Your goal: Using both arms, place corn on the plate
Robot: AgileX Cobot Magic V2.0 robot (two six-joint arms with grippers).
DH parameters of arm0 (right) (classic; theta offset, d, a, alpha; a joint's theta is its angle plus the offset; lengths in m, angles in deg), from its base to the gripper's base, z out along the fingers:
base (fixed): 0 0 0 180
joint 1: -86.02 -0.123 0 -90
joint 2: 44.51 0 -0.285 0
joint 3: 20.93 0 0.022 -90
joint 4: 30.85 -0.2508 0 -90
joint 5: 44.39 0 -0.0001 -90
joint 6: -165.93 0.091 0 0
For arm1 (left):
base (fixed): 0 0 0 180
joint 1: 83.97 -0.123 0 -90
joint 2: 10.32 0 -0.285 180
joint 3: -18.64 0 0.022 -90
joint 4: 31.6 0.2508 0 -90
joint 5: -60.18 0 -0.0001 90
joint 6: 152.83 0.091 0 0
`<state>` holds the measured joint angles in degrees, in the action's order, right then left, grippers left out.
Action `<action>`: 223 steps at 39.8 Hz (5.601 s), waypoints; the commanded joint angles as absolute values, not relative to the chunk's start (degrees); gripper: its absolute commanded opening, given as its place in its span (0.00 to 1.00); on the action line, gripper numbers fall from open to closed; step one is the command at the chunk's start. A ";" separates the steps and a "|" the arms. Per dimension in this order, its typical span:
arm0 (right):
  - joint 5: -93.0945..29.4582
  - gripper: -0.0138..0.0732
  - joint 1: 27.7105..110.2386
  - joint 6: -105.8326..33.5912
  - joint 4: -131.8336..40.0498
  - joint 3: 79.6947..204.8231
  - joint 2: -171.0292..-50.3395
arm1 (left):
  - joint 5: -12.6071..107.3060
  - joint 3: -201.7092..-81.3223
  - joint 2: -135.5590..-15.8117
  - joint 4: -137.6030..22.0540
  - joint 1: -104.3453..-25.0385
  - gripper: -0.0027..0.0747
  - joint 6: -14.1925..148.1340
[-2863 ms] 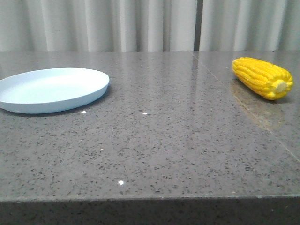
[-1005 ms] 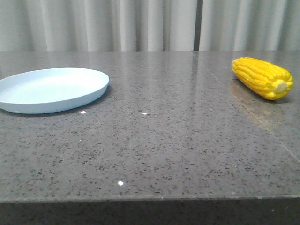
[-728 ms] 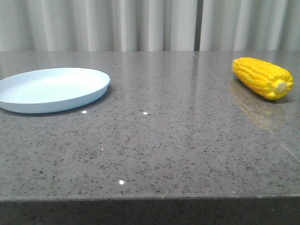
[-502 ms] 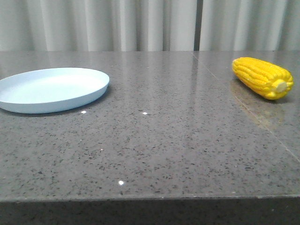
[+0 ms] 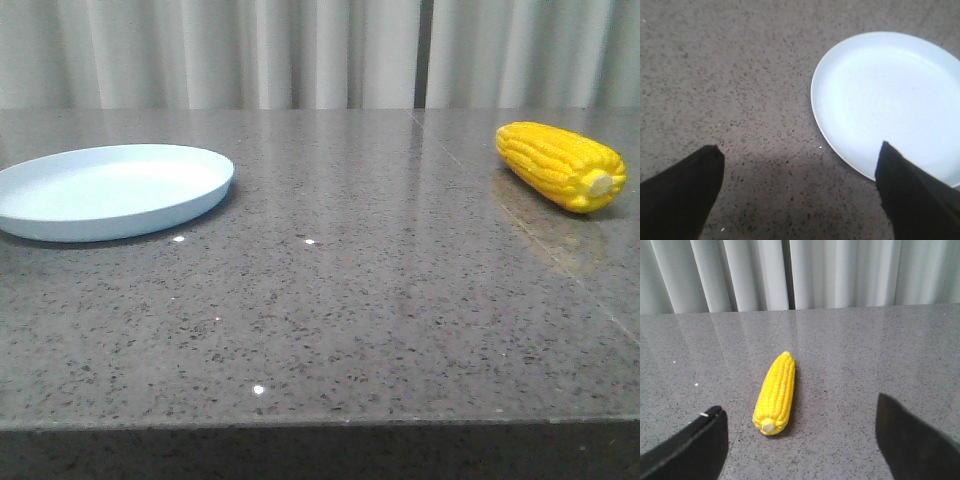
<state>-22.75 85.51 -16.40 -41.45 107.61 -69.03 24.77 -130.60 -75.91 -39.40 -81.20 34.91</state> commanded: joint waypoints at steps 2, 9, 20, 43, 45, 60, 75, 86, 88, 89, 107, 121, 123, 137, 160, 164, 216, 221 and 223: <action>-27.43 0.88 85.74 -16.82 -41.81 109.60 -69.99 | 23.10 -139.13 -83.32 -40.61 -80.18 0.79 34.83; -27.43 0.88 85.74 -16.82 -41.81 109.60 -69.99 | 19.42 -146.90 -93.64 -40.70 -77.24 0.79 34.40; -27.43 0.88 85.74 -16.82 -41.81 109.60 -69.99 | 17.29 -153.54 -105.87 -42.37 -77.02 0.77 34.26; -27.43 0.88 85.74 -16.82 -41.81 109.60 -69.99 | 16.59 -154.94 -111.00 -42.64 -77.02 0.01 34.65; -27.43 0.88 85.74 -16.82 -41.81 109.60 -69.99 | 16.22 -155.36 -110.88 -43.38 -77.02 0.01 34.65; -27.43 0.88 85.74 -16.82 -41.81 109.60 -69.99 | 15.99 -160.33 -108.04 -57.92 -70.72 0.01 34.74; -27.43 0.88 85.74 -16.82 -41.81 109.60 -69.99 | 20.23 -160.33 -113.63 -58.99 -63.04 0.01 31.21; -27.43 0.88 85.74 -16.82 -41.81 109.60 -69.99 | 21.31 -160.33 -113.86 -58.69 -62.34 0.49 31.72; -27.43 0.88 85.74 -16.82 -41.81 109.60 -69.99 | 21.98 -160.33 -112.59 -57.50 -62.34 0.59 31.85; -27.43 0.88 85.74 -16.82 -41.81 109.60 -69.99 | 22.27 -160.33 -111.67 -56.32 -62.46 0.62 31.85; -27.43 0.88 85.74 -16.82 -41.81 109.60 -69.99 | 14.63 -156.28 -90.68 -29.68 -73.58 0.05 23.56; -27.43 0.88 85.74 -16.82 -41.81 109.60 -69.99 | 27.30 -138.54 -68.81 -29.65 -77.53 0.01 24.03; -27.43 0.88 85.74 -16.82 -41.81 109.60 -69.99 | 29.53 -135.23 -64.85 -29.65 -77.29 0.01 24.03; -27.43 0.88 85.74 -16.82 -41.81 109.60 -69.99 | 38.38 -116.39 -40.33 -29.65 -77.20 0.01 24.06; -27.48 0.88 85.74 -16.82 -41.81 109.60 -69.99 | 41.15 -108.63 -29.36 -29.16 -77.20 0.01 24.16; -27.59 0.88 85.74 -16.82 -41.81 109.60 -69.99 | 41.15 -108.63 -29.36 -29.16 -77.20 0.01 24.16; -7.71 0.87 79.65 -16.76 -42.21 154.83 -143.69 | 41.15 -108.63 -29.36 -29.16 -77.20 0.01 24.16; -8.72 0.86 79.65 -16.76 -42.21 154.92 -146.15 | 41.15 -108.63 -29.36 -29.16 -77.20 0.01 24.16; -8.66 0.83 79.65 -16.76 -42.21 154.92 -146.85 | 41.15 -108.63 -29.36 -29.16 -77.20 0.01 24.16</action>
<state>-5.95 79.22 -16.40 -42.01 153.01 -147.99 36.37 -107.14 -28.79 -29.19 -77.44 24.35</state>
